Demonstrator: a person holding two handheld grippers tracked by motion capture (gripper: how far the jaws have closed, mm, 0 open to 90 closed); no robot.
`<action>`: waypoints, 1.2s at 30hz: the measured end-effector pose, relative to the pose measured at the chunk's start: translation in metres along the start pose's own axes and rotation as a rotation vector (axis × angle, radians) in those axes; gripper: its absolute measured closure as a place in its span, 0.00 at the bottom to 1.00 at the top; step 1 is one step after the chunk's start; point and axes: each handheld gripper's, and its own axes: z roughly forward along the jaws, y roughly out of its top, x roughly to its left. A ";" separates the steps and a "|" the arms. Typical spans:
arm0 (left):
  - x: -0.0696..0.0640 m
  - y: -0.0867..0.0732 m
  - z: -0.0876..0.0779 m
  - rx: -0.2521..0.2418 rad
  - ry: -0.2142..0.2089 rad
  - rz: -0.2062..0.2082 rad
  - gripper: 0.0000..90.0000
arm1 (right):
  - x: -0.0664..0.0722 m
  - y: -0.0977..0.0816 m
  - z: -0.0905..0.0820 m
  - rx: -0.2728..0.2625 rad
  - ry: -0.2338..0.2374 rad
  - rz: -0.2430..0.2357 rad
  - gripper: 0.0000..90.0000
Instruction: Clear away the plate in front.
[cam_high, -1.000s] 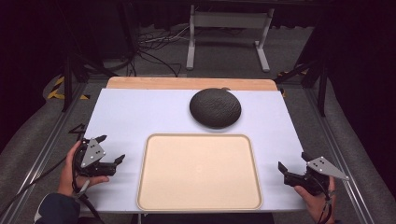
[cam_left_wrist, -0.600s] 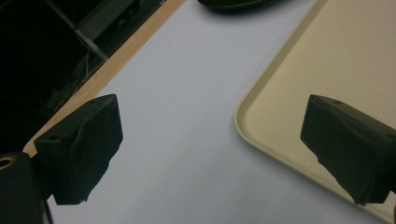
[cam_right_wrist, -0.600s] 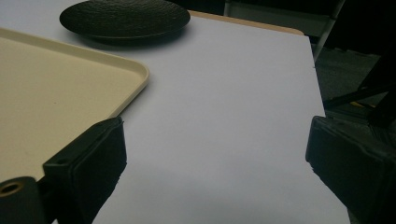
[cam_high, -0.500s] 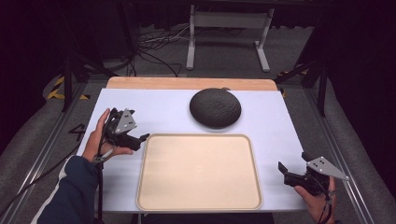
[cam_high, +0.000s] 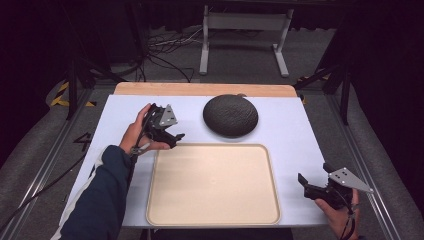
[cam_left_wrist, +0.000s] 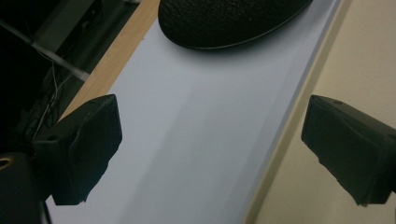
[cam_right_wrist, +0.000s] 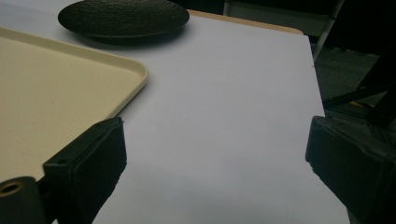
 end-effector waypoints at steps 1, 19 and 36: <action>0.000 0.000 0.000 0.000 0.000 0.000 0.07 | 0.000 0.000 0.000 0.000 0.000 0.000 0.06; -0.024 0.040 0.093 0.109 0.045 0.193 0.12 | 0.000 -0.002 0.003 0.008 0.011 0.000 0.06; -0.046 0.051 0.120 0.129 0.193 0.340 0.28 | 0.000 -0.003 0.004 0.013 0.015 0.002 0.06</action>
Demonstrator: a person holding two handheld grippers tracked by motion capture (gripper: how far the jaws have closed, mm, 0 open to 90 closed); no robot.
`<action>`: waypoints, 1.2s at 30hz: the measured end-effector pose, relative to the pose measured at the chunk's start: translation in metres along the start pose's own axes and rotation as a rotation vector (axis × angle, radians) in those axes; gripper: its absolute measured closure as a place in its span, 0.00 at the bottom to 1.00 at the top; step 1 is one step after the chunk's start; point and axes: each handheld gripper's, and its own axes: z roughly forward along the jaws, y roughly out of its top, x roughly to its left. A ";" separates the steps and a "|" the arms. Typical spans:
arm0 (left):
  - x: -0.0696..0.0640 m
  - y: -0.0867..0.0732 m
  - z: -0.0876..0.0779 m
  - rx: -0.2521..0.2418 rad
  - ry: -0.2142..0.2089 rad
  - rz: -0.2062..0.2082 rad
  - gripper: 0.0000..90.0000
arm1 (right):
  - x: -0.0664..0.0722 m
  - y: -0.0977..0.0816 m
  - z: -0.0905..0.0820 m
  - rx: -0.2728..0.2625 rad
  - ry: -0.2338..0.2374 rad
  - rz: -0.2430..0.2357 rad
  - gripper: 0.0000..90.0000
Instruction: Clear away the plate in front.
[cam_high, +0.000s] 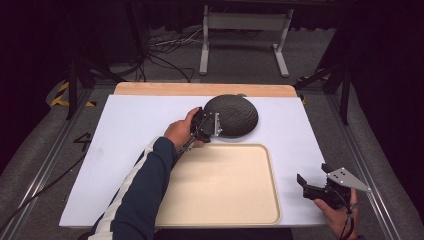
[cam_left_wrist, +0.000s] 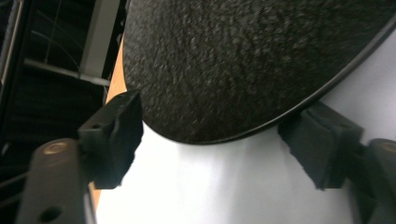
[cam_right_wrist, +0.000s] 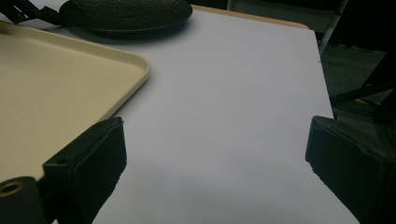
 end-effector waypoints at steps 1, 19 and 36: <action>-0.001 0.001 0.000 0.001 -0.004 0.016 0.28 | 0.000 0.000 0.000 0.000 0.000 0.000 0.06; -0.026 0.021 0.000 -0.042 0.148 0.215 0.93 | 0.000 0.001 -0.001 -0.005 0.002 -0.001 0.07; -0.025 0.025 -0.013 -0.004 0.214 0.239 0.97 | 0.000 0.002 -0.003 -0.014 -0.003 -0.001 0.07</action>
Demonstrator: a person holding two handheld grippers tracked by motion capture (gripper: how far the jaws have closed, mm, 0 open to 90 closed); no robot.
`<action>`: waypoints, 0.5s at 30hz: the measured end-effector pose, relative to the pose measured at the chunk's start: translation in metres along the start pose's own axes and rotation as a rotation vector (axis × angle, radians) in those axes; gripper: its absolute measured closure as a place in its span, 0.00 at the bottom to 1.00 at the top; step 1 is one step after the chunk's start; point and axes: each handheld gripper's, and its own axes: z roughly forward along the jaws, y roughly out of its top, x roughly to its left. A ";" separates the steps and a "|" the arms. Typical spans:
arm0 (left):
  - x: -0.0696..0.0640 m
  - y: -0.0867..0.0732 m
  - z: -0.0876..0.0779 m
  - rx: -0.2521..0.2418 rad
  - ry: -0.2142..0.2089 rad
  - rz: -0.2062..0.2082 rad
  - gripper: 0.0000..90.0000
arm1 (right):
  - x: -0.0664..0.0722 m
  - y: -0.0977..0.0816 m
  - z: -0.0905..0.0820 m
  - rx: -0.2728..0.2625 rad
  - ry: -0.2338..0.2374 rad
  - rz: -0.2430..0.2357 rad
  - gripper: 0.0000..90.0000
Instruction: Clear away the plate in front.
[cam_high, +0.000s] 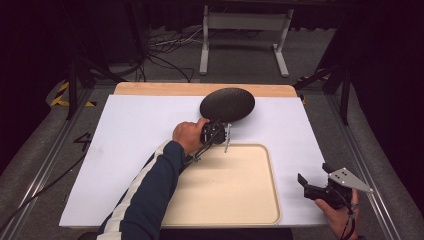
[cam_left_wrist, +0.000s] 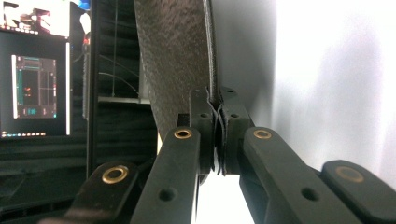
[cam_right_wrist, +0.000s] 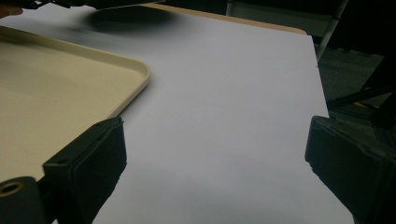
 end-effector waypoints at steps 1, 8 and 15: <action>0.002 -0.001 -0.001 0.003 -0.001 0.002 0.96 | 0.000 0.000 0.000 0.000 -0.001 0.000 0.07; 0.004 -0.009 -0.016 -0.007 0.018 -0.033 0.97 | 0.000 0.000 0.000 -0.001 -0.001 0.000 0.06; 0.009 -0.019 -0.037 -0.017 0.042 -0.050 0.97 | 0.001 0.001 -0.001 -0.004 -0.003 -0.003 0.06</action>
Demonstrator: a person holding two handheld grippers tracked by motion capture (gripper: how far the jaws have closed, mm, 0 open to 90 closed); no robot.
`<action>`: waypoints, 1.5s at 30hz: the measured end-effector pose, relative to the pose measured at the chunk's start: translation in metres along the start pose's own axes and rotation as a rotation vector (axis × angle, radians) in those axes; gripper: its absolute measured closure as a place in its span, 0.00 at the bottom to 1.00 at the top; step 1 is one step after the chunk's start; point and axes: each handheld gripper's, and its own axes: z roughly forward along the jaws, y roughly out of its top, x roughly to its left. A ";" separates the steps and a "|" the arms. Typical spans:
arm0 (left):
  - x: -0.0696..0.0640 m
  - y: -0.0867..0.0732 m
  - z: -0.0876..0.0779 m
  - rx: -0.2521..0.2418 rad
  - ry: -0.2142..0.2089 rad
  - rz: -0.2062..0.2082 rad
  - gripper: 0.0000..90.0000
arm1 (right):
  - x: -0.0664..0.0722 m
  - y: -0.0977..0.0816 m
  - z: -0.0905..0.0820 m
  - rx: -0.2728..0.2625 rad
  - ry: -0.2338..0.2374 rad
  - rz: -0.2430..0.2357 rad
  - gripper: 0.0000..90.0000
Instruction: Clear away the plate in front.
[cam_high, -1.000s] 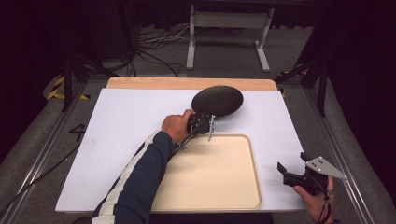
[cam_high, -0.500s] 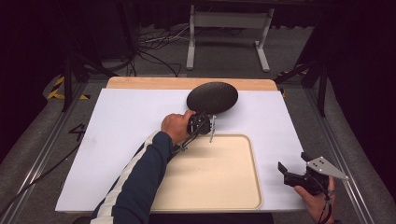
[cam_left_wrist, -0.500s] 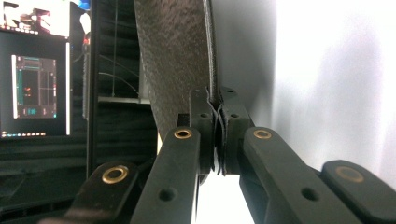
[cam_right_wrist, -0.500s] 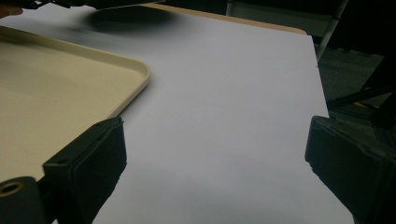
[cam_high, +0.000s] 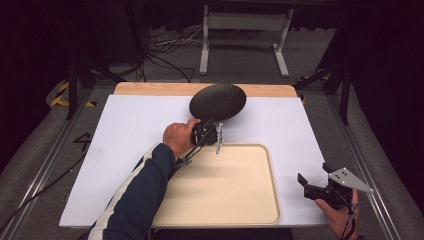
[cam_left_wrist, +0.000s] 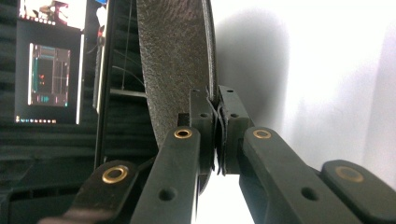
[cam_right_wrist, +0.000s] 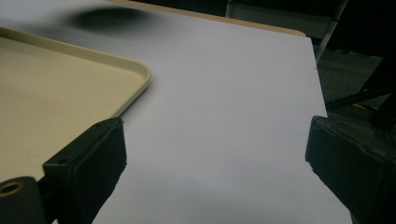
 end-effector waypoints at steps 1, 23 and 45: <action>0.001 -0.001 -0.005 -0.008 0.006 -0.007 0.97 | 0.000 0.000 0.000 0.001 0.000 0.000 0.07; -0.001 -0.032 -0.097 -0.098 0.031 -0.056 0.97 | 0.002 0.001 -0.001 0.002 0.001 -0.004 0.07; -0.048 -0.030 -0.176 -0.189 -0.036 -0.021 0.97 | 0.004 0.002 -0.002 0.003 0.000 -0.014 0.07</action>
